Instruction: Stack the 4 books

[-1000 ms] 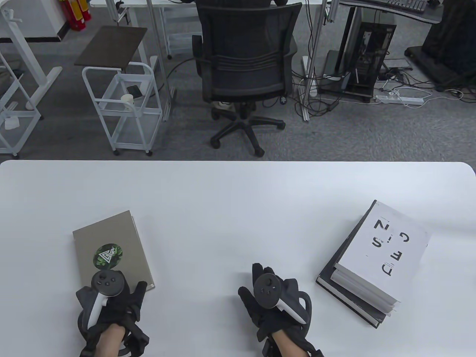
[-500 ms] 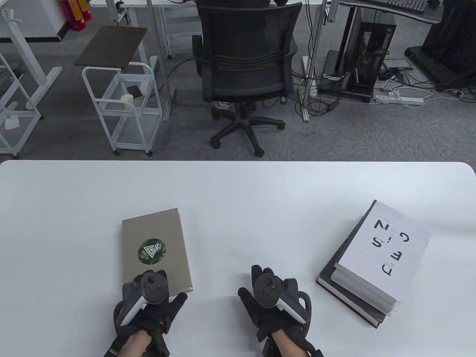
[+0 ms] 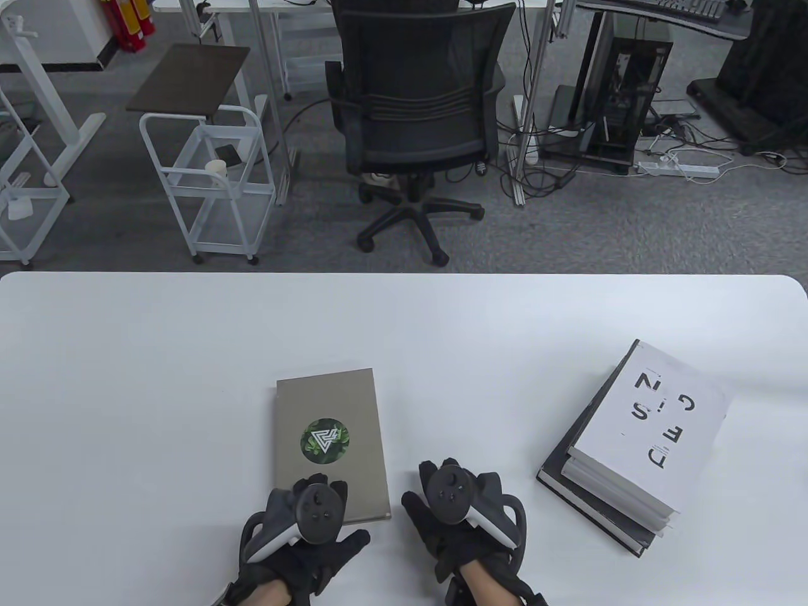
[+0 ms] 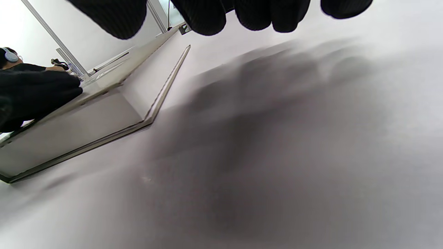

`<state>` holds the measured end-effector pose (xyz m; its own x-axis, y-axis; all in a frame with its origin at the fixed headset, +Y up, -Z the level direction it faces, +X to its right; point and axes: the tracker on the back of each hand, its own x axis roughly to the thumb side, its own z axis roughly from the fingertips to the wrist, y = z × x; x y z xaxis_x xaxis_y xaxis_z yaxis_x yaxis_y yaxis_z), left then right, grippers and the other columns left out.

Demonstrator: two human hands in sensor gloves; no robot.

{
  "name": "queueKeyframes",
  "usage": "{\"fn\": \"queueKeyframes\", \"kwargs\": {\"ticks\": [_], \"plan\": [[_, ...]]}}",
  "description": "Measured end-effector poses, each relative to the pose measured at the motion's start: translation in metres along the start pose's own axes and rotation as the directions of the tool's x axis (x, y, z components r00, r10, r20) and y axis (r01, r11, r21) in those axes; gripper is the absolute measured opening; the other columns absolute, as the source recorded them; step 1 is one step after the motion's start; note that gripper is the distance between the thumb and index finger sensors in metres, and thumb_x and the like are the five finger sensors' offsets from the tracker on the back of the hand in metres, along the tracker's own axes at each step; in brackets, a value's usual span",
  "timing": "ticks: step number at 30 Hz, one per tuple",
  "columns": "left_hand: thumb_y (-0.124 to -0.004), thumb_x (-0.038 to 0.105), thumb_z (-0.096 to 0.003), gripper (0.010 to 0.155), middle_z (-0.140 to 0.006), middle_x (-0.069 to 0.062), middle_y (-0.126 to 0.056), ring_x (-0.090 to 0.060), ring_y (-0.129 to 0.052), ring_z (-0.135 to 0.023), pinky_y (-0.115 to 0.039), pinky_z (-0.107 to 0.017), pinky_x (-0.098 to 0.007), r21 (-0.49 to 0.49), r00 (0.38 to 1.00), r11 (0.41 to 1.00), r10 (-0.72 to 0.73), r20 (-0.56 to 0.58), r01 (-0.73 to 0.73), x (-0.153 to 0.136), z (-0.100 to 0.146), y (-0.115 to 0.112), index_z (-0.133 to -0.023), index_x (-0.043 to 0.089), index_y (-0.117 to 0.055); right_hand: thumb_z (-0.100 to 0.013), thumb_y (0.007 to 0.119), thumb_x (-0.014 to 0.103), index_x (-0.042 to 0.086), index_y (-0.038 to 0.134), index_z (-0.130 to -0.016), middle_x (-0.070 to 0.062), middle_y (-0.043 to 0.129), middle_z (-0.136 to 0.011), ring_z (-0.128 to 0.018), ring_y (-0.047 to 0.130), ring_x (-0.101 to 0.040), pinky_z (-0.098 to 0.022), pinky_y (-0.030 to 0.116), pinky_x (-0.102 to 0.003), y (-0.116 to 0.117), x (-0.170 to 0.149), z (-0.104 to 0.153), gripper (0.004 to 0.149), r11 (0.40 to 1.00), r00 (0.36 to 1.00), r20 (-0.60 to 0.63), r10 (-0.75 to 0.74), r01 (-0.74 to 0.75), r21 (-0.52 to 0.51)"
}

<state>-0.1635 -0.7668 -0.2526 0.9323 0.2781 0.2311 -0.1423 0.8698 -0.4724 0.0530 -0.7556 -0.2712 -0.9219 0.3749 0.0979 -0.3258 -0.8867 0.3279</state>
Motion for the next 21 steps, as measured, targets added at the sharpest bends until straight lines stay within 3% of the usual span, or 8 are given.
{"fn": "queueKeyframes", "kwargs": {"ticks": [4, 11, 17, 21], "plan": [[-0.054, 0.064, -0.0467, 0.086, -0.109, -0.02, -0.009, -0.046, -0.017, -0.099, -0.023, -0.072, -0.06, 0.003, 0.996, 0.996, -0.085, 0.02, 0.084, 0.015, -0.004, -0.005, -0.109, 0.015, -0.02, -0.068, 0.055, 0.054, 0.01, 0.044, -0.118, -0.031, 0.039, -0.115, -0.103, 0.044, -0.056, -0.073, 0.05, -0.07, 0.002, 0.0, -0.001, 0.067, 1.0, 1.0, -0.003, 0.008, -0.008, 0.014], [-0.054, 0.064, -0.0467, 0.085, -0.111, -0.015, -0.008, -0.042, -0.015, -0.102, -0.021, -0.073, -0.06, -0.013, 0.997, 0.999, -0.035, 0.071, 0.036, 0.018, -0.003, -0.003, -0.11, 0.018, -0.022, -0.068, 0.054, 0.054, 0.009, 0.052, -0.116, -0.033, 0.039, -0.115, -0.103, 0.042, -0.058, -0.074, 0.047, -0.071, 0.002, 0.0, -0.001, 0.066, 1.0, 1.0, -0.01, 0.008, -0.008, 0.02], [-0.055, 0.063, -0.047, 0.083, -0.112, -0.011, -0.009, -0.04, -0.01, -0.104, -0.017, -0.074, -0.061, 0.174, 0.994, 0.979, 0.106, 0.011, -0.106, -0.016, 0.008, 0.03, -0.11, 0.019, -0.025, -0.066, 0.05, 0.059, 0.006, 0.046, -0.117, -0.033, 0.033, -0.115, -0.104, 0.036, -0.058, -0.075, 0.041, -0.072, 0.003, -0.001, -0.002, 0.074, 1.0, 1.0, -0.013, 0.014, -0.014, 0.021], [-0.055, 0.063, -0.0476, 0.082, -0.112, -0.014, -0.02, -0.042, -0.022, -0.103, -0.023, -0.075, -0.061, 0.23, 0.96, 0.942, 0.268, -0.082, -0.243, -0.054, 0.014, 0.038, -0.11, 0.017, -0.028, -0.065, 0.047, 0.063, 0.005, 0.042, -0.118, -0.032, 0.028, -0.116, -0.104, 0.03, -0.057, -0.075, 0.037, -0.073, 0.007, 0.001, -0.003, 0.079, 0.998, 0.998, -0.012, 0.058, -0.058, 0.031]]}}
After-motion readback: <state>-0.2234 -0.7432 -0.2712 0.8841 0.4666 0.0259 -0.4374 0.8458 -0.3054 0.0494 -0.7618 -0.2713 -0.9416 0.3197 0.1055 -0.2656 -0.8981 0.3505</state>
